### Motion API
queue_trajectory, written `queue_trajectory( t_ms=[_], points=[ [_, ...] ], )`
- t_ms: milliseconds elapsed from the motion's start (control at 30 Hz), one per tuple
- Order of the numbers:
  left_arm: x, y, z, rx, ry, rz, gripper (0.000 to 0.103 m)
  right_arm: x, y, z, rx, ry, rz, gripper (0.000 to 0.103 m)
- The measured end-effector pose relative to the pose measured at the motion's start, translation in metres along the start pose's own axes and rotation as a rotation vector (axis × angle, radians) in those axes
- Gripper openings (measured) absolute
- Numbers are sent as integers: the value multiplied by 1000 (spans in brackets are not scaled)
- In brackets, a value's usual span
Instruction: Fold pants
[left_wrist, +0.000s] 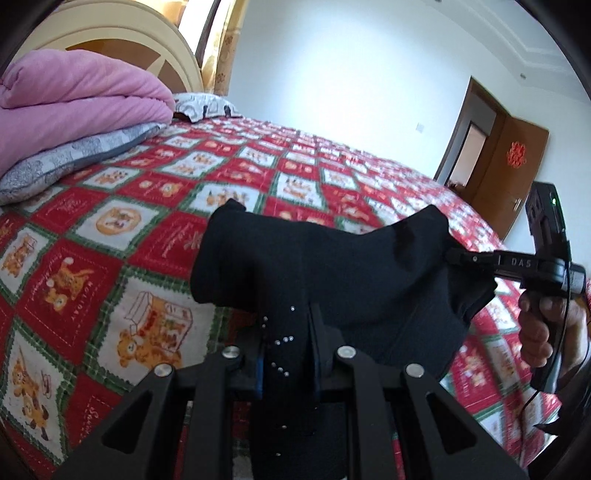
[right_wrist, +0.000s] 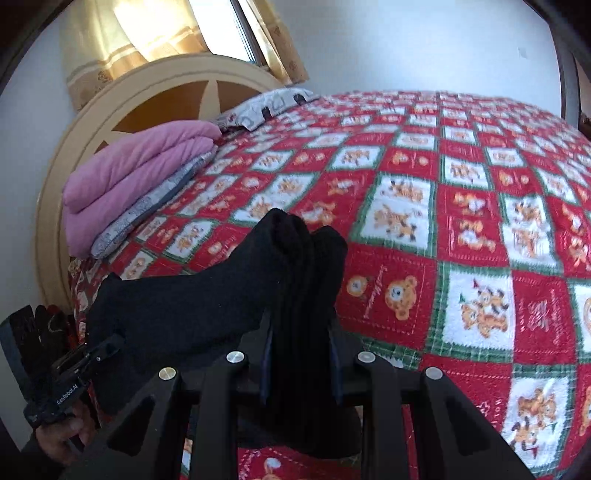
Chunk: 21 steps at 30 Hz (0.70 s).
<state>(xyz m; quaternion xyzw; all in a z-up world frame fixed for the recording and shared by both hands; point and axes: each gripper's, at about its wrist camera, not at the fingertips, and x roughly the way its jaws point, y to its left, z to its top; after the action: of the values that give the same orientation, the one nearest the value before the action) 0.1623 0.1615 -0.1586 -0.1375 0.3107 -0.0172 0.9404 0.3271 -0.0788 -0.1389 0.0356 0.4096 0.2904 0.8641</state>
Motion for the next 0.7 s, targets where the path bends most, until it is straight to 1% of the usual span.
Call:
queue_trajectory(
  t_ms=[100, 133, 167, 233, 267, 300, 333, 367, 400, 467, 500, 567, 600, 667, 700],
  points=[
    [5, 2, -3, -4, 12, 9, 25, 12, -11, -6, 31, 27, 0, 26],
    [6, 1, -4, 0, 17, 18, 34, 15, -15, -7, 50, 35, 9, 27],
    [7, 1, -5, 3, 18, 33, 37, 18, -19, -7, 69, 42, 16, 28],
    [8, 2, -5, 2, 16, 35, 38, 23, -26, -8, 100, 56, 23, 30],
    [8, 1, -6, 5, 18, 39, 42, 24, -28, -8, 106, 60, 21, 32],
    [7, 2, -6, 9, 20, 54, 46, 26, -29, -9, 108, 60, 17, 37],
    [8, 2, -6, 10, 19, 68, 56, 27, -30, -10, 112, 63, 8, 40],
    [7, 3, -6, 6, 18, 87, 63, 28, -32, -11, 121, 66, -4, 49],
    [7, 5, -7, -1, 19, 90, 65, 28, -35, -12, 131, 67, -16, 55],
    [8, 10, -8, -25, 24, 91, 74, 28, -39, -13, 146, 66, -19, 57],
    [8, 11, -8, -30, 24, 90, 74, 29, -40, -13, 147, 66, -21, 62],
    [8, 11, -8, -23, 27, 90, 76, 28, -39, -14, 140, 64, -58, 67],
    [8, 10, -8, -18, 30, 100, 78, 26, -40, -14, 140, 63, -60, 67],
    [9, 11, -8, -17, 32, 123, 89, 24, -39, -14, 141, 60, -66, 67],
    [9, 13, -8, -22, 34, 124, 91, 24, -39, -14, 137, 58, -73, 67]
  ],
)
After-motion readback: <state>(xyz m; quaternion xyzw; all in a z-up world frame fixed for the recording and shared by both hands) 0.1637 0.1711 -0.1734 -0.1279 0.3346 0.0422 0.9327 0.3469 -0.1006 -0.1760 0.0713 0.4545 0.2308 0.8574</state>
